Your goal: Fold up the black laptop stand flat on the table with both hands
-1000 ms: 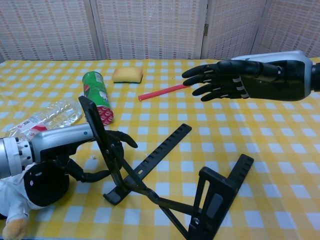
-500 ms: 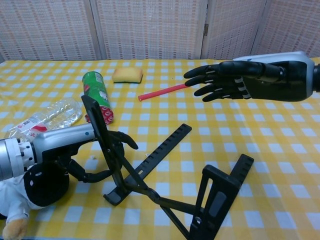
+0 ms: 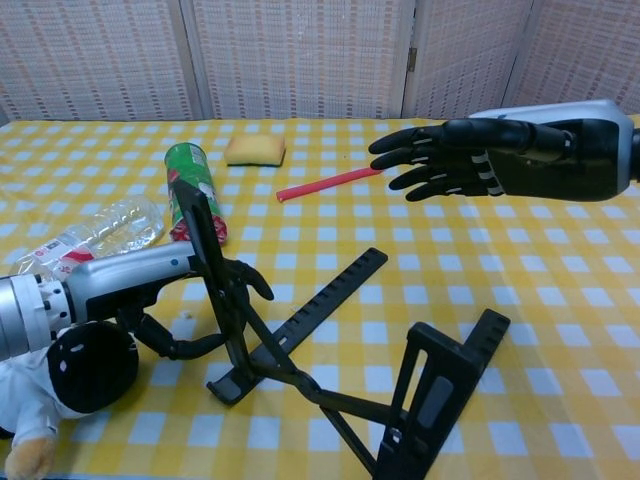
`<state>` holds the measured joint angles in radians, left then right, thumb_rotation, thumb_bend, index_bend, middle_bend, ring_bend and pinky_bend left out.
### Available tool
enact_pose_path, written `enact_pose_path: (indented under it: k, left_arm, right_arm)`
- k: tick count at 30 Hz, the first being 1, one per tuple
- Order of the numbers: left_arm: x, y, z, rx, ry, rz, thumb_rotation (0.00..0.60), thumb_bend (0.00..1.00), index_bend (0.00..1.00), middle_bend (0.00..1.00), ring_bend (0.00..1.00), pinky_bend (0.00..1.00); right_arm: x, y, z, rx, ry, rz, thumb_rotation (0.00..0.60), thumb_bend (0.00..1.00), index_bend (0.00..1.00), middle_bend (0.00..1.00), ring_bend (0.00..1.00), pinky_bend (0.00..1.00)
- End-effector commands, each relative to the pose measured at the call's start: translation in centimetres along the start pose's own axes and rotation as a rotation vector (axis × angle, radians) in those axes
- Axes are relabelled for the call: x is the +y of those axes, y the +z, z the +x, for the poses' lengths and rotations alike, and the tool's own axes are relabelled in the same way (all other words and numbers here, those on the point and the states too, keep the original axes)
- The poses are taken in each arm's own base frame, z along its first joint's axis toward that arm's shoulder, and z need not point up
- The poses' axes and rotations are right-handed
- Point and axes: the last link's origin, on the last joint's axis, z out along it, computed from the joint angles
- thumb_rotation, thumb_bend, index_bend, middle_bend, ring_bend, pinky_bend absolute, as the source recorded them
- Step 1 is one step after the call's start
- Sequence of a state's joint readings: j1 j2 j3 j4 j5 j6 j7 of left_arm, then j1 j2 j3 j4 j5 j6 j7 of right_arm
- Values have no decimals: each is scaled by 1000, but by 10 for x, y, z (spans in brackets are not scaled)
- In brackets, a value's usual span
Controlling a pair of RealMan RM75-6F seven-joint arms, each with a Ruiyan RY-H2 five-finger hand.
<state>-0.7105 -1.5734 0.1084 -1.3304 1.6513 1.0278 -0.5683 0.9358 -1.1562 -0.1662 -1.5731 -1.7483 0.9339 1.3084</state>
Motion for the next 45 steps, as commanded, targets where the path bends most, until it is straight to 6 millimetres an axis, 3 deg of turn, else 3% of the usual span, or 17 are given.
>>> enact_pose_path:
  k: [1, 5, 10, 16, 28, 34, 38, 45]
  left_arm:
    - [0, 0, 2, 11, 4, 5, 600, 532, 665, 272, 172, 0]
    - [1, 0, 6, 27, 6, 13, 600, 536, 627, 274, 172, 0]
    - [6, 4, 10, 21, 19, 27, 600, 534, 382, 262, 123, 0]
    - [15, 15, 15, 20, 33, 56, 600, 531, 214, 192, 41, 0]
    - [43, 45, 24, 38, 50, 39, 600, 527, 156, 151, 0, 0]
    - [43, 38, 40, 77, 105, 44, 600, 517, 159, 146, 0, 0]
    - [33, 22, 50, 107, 167, 67, 600, 517, 171, 146, 7, 0]
    - [23, 12, 57, 142, 167, 91, 600, 516, 185, 146, 12, 0]
  right_arm:
    - [-1, 0, 0, 0, 0, 2, 233, 250, 0, 0, 26, 0]
    - [-1, -2, 0, 1, 0, 8, 231, 250, 0, 0, 25, 0]
    - [-3, -5, 1, 6, 2, 17, 231, 249, 0, 0, 26, 0]
    - [-3, -9, 2, 13, 4, 27, 232, 250, 0, 0, 26, 0]
    - [-21, -27, 12, 63, -8, 109, 233, 249, 0, 0, 31, 0]
    - [-34, -38, 12, 79, -137, 133, 241, 250, 0, 0, 37, 0]
    - [-33, -38, -2, 70, -306, 93, 427, 246, 0, 0, 51, 0]
    - [-27, -35, -14, 106, -463, 48, 582, 246, 0, 55, 96, 0]
